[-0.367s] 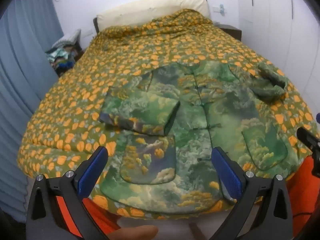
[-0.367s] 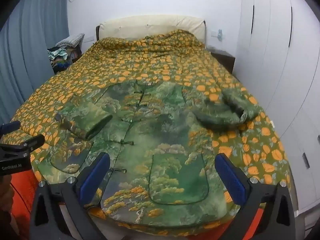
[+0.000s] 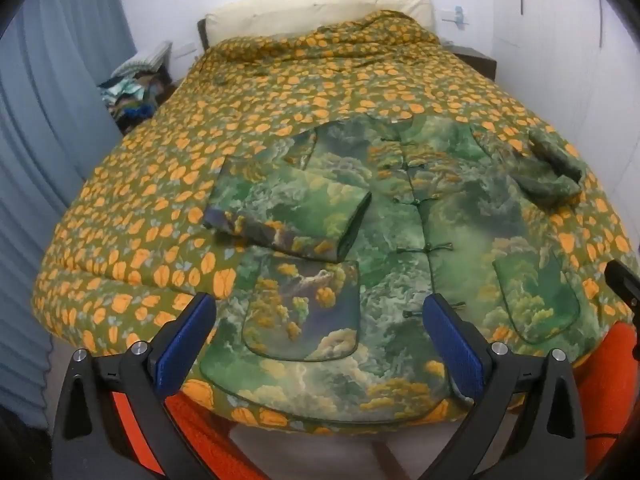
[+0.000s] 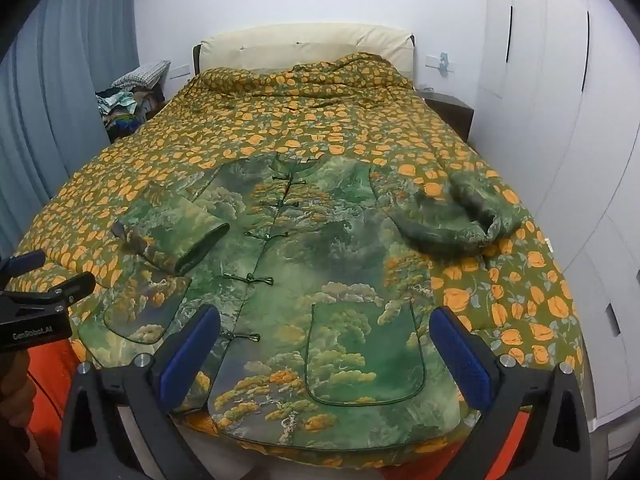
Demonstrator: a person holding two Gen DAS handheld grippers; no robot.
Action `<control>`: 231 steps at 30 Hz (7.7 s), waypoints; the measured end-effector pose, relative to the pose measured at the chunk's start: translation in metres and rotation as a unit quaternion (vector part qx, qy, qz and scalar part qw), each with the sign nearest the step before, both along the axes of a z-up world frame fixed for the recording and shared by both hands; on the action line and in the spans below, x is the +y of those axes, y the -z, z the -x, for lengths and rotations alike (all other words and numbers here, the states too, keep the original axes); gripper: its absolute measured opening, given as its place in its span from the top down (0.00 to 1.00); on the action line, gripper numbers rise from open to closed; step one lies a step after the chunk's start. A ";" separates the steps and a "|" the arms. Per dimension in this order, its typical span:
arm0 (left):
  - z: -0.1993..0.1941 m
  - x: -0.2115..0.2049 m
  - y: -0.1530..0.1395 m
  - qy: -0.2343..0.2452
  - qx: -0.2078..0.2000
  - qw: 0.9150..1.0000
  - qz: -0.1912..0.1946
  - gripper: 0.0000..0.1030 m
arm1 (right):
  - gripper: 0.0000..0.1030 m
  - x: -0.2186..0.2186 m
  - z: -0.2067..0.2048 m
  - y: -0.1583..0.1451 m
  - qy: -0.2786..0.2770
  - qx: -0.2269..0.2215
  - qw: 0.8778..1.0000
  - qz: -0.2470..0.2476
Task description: Fold large clothes
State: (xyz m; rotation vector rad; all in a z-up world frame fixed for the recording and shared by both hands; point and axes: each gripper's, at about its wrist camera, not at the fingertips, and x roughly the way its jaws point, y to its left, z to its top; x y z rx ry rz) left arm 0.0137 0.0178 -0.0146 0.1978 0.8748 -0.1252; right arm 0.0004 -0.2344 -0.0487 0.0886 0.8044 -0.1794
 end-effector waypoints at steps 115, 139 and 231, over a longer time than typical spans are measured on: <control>0.015 0.005 -0.004 -0.001 0.010 1.000 0.000 0.00 | 0.00 0.032 0.049 -0.016 0.001 0.019 1.000 0.018; -0.001 0.001 0.012 0.000 0.022 1.000 -0.008 0.00 | 0.00 0.028 0.040 0.001 0.005 0.039 0.999 0.026; -0.214 0.039 0.090 0.081 0.013 0.996 0.034 0.87 | 0.30 -0.118 0.087 0.076 0.046 -0.063 0.979 -0.188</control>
